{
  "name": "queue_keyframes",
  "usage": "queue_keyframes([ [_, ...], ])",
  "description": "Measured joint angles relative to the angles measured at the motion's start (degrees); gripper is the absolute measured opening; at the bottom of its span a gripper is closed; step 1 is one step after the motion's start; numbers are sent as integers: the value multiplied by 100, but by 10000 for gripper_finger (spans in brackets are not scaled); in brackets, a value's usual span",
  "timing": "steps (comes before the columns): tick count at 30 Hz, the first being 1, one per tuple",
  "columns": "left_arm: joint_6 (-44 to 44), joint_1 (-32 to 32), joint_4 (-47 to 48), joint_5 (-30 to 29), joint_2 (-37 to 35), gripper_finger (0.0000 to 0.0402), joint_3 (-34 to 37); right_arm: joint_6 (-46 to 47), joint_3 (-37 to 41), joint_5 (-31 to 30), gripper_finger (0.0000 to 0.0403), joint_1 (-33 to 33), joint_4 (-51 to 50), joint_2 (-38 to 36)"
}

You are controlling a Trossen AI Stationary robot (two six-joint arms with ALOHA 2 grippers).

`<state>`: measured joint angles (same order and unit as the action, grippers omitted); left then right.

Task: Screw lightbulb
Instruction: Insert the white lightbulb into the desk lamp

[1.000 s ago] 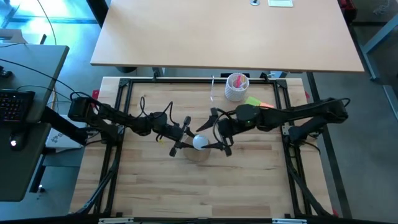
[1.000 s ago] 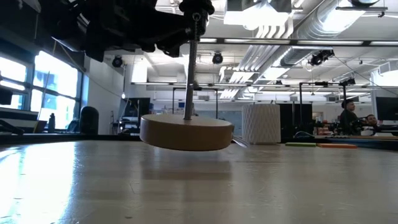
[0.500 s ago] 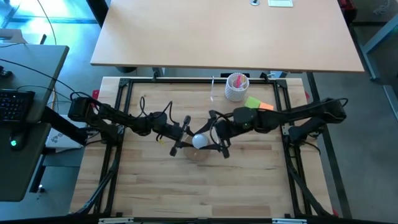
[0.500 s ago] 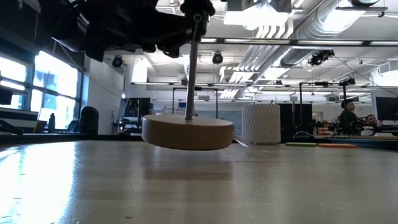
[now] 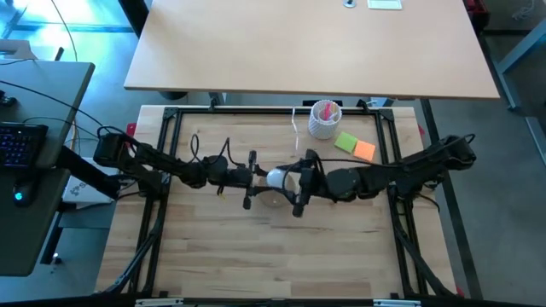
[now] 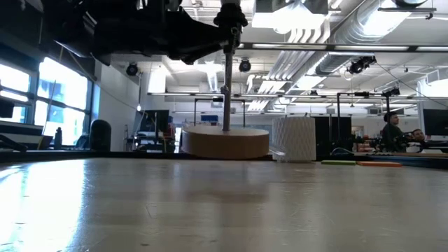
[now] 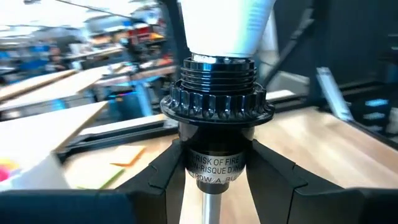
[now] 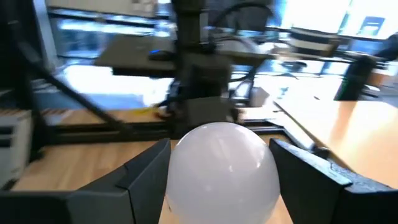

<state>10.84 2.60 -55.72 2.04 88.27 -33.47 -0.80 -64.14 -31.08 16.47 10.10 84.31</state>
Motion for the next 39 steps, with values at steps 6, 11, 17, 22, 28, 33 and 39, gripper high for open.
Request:
queue_keyframes([
  [6,-5,198,-148,-1020,0,133,-2,744,2,-1153,256,87,202,10],
  [11,92,308,-133,-1455,0,133,-2,980,4,-1513,256,67,430,166],
  [17,122,303,-81,-1540,0,133,-2,953,4,-1510,256,-24,528,249],
  [22,124,303,-26,-1534,0,133,-2,644,15,-1095,258,-111,611,249],
  [28,147,309,-27,-1451,-11,133,-13,248,20,-700,294,-133,815,251],
  [33,137,309,21,-1341,-17,133,-22,-188,26,-668,309,-133,1028,202],
  [39,142,270,76,-1180,-17,133,-22,-601,26,-632,310,-133,1090,-100],
])
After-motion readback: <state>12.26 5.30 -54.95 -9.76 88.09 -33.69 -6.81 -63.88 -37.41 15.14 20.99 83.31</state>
